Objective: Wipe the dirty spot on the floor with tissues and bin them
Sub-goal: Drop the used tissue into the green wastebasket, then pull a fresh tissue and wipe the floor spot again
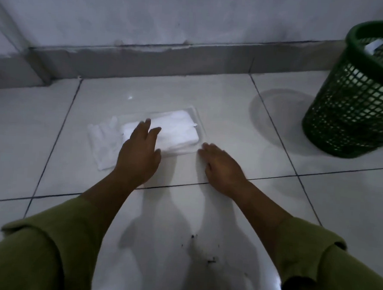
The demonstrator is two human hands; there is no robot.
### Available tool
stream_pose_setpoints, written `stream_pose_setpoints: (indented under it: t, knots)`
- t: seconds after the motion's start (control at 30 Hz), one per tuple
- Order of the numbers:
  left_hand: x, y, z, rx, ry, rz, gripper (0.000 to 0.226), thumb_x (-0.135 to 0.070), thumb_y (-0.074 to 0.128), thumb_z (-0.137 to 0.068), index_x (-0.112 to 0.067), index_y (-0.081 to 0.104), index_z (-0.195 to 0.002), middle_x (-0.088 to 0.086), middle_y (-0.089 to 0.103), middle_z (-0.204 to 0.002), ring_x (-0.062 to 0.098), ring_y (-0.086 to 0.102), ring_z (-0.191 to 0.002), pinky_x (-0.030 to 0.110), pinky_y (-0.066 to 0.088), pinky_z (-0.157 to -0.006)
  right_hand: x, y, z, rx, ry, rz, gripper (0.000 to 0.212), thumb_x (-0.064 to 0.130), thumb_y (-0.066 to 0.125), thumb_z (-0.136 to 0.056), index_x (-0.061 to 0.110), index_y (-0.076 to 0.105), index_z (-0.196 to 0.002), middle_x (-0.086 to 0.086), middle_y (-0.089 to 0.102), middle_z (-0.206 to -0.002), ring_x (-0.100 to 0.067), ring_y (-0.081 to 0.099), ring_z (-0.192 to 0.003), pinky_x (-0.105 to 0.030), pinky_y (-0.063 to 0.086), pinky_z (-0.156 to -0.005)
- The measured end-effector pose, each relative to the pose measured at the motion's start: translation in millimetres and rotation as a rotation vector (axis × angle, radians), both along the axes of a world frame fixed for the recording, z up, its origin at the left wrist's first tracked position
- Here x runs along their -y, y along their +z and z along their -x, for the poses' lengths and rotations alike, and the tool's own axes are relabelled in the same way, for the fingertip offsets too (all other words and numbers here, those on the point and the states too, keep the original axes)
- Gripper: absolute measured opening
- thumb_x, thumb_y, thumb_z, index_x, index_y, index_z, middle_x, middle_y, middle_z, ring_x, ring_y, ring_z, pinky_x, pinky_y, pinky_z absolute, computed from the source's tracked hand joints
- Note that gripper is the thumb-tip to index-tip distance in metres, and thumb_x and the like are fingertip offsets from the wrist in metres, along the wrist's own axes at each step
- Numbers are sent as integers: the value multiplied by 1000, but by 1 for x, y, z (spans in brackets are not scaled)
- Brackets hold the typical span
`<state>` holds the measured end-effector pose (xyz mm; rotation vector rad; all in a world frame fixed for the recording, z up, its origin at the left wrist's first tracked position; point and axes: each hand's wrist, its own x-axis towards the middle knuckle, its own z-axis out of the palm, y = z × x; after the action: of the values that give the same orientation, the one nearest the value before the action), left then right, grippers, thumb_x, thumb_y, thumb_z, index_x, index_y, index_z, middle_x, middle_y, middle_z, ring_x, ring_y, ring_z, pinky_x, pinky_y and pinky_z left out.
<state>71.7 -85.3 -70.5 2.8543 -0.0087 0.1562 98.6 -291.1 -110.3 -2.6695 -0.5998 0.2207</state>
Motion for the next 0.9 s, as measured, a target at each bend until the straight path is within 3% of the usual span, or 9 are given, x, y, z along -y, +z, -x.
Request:
stream_pose_setpoints:
  t: [0.1, 0.2, 0.33, 0.5, 0.6, 0.73, 0.9]
  knots:
    - [-12, -5, -9, -2, 81, 5, 54, -19, 54, -90, -10, 34, -139, 16, 28, -152, 33, 25, -140, 50, 33, -108, -3, -1, 3, 38, -15, 9, 52, 2, 40, -90, 12, 35, -140, -3, 25, -155, -17, 19, -143, -27, 14, -113]
    - [-21, -6, -15, 8, 138, -21, 46, -21, 54, -90, -12, 42, -134, 18, 49, -136, 37, 43, -124, 47, 39, -100, -7, -3, 4, 44, -22, 30, 53, 0, 39, -89, 10, 34, -141, -4, 23, -156, -18, 18, -144, -28, 13, -113]
    - [-26, -2, -17, 80, 156, -17, 26, -20, 55, -90, -10, 63, -113, 18, 65, -112, 39, 54, -105, 45, 45, -87, -7, -7, 5, 47, -38, -4, 53, 0, 40, -88, 10, 35, -140, -4, 24, -155, -18, 17, -144, -31, 12, -115]
    - [-22, 7, -26, 87, 183, 28, 19, -27, 57, -89, -15, 70, -95, 13, 68, -97, 34, 60, -92, 40, 45, -77, -8, -11, 5, 20, -53, -41, 54, -1, 39, -88, 11, 35, -140, -5, 24, -155, -18, 15, -145, -35, 9, -118]
    - [-17, 13, -34, 126, 246, 164, 18, -25, 58, -87, -14, 71, -93, 10, 72, -97, 30, 63, -91, 39, 49, -80, -8, -10, 5, 20, -61, -43, 53, -1, 39, -89, 11, 35, -140, -5, 24, -155, -18, 15, -145, -34, 8, -117]
    - [-12, 27, -42, 236, 331, 353, 20, -24, 56, -89, -10, 69, -95, 9, 71, -99, 24, 63, -93, 25, 41, -76, -9, -7, 6, 8, -64, -34, 53, -1, 37, -89, 11, 34, -141, -4, 22, -156, -17, 14, -145, -34, 7, -117]
    - [-2, 43, -39, 321, 282, 552, 18, -21, 52, -93, -8, 63, -96, 1, 64, -94, 9, 52, -86, 9, 36, -68, -10, -5, 4, -23, -71, -17, 53, -1, 36, -90, 12, 33, -142, -3, 20, -157, -17, 13, -145, -35, 7, -118]
